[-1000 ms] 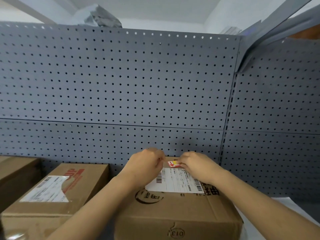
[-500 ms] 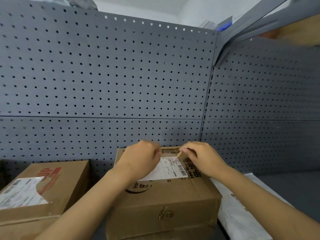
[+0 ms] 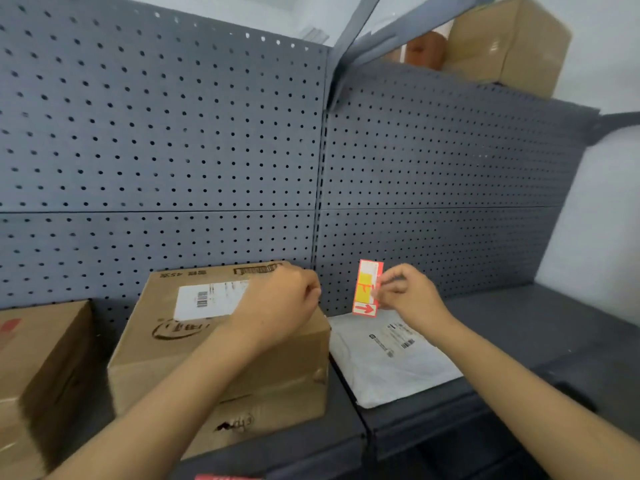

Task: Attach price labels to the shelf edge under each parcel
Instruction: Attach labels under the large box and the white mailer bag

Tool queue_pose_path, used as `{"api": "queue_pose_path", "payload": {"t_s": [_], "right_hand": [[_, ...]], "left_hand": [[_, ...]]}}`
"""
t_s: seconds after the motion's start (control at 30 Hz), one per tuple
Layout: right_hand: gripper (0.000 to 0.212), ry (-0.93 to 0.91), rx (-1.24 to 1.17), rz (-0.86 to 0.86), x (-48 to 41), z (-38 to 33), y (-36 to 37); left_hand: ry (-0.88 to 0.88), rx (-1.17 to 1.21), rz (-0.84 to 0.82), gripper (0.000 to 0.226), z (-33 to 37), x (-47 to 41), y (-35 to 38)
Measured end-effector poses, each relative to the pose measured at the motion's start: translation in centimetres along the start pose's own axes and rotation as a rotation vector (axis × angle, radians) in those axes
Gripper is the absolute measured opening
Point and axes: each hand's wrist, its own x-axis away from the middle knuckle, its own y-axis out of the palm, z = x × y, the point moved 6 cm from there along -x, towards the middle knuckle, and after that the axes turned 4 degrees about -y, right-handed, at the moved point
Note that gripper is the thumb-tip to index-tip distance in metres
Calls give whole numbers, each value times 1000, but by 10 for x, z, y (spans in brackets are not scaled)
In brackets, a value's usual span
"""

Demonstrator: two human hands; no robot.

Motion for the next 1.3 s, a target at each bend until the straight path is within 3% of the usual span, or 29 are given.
{"api": "queue_pose_path", "payload": {"t_s": [0.17, 0.3, 0.47, 0.63, 1.0, 1.3], "right_hand": [[35, 31, 74, -46, 28, 27, -39], [10, 4, 219, -97, 46, 49, -60], [20, -1, 432, -249, 59, 83, -63], [13, 48, 525, -372, 59, 114, -71], [12, -12, 654, -592, 51, 151, -67], [12, -45, 521, -562, 47, 156, -69]], "left_hand": [[-62, 49, -25, 20, 54, 13, 38], [-90, 83, -152, 20, 92, 28, 88], [-94, 50, -306, 23, 117, 57, 152], [-45, -14, -418, 22, 127, 73, 204], [39, -128, -397, 30, 152, 85, 240], [35, -134, -425, 34, 159, 92, 242]]}}
